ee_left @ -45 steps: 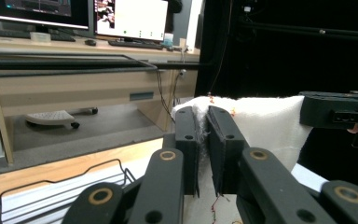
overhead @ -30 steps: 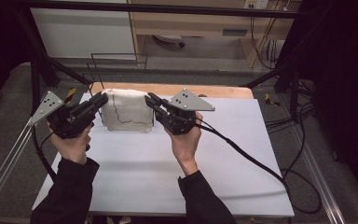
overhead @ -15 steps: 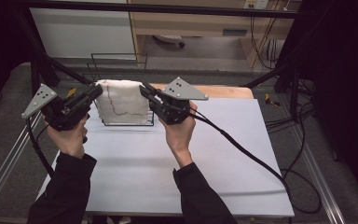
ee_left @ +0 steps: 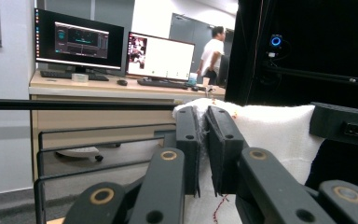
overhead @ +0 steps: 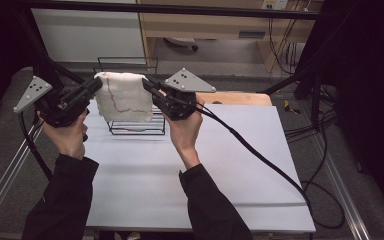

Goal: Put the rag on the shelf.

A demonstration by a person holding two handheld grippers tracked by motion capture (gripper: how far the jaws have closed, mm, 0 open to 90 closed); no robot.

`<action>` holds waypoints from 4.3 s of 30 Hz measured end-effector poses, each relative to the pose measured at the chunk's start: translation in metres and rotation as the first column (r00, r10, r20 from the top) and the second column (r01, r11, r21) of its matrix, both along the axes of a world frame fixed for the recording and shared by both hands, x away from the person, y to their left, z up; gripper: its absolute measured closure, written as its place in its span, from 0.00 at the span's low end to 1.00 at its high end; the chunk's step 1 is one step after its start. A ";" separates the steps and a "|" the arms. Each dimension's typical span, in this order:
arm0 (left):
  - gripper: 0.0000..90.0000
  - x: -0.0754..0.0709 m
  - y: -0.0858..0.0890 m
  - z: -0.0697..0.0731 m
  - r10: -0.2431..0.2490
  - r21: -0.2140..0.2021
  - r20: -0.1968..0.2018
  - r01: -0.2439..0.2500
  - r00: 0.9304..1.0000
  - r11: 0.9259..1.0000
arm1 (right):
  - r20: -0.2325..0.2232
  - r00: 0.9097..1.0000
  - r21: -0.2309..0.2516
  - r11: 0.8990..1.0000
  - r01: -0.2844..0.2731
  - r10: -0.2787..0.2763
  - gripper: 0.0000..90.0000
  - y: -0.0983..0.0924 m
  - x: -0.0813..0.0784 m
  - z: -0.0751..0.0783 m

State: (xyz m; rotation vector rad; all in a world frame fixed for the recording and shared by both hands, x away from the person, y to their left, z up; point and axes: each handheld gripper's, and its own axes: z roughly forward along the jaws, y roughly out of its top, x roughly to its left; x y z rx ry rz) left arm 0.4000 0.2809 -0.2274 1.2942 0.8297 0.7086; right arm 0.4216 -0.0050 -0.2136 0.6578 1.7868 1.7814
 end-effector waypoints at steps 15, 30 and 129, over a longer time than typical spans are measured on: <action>0.92 0.019 0.004 0.021 0.015 -0.022 0.006 -0.015 1.000 1.000 | 0.008 1.000 0.016 1.000 0.021 -0.022 0.93 0.008 0.023 0.020; 0.92 0.038 0.012 0.046 0.036 -0.022 0.023 -0.036 0.999 0.999 | 0.034 0.999 0.021 0.999 0.035 -0.036 0.93 0.019 0.042 0.047; 0.92 0.094 0.025 0.006 0.038 0.092 -0.119 -0.028 0.992 0.995 | -0.105 0.992 -0.107 0.992 0.066 -0.077 0.92 0.039 0.099 0.011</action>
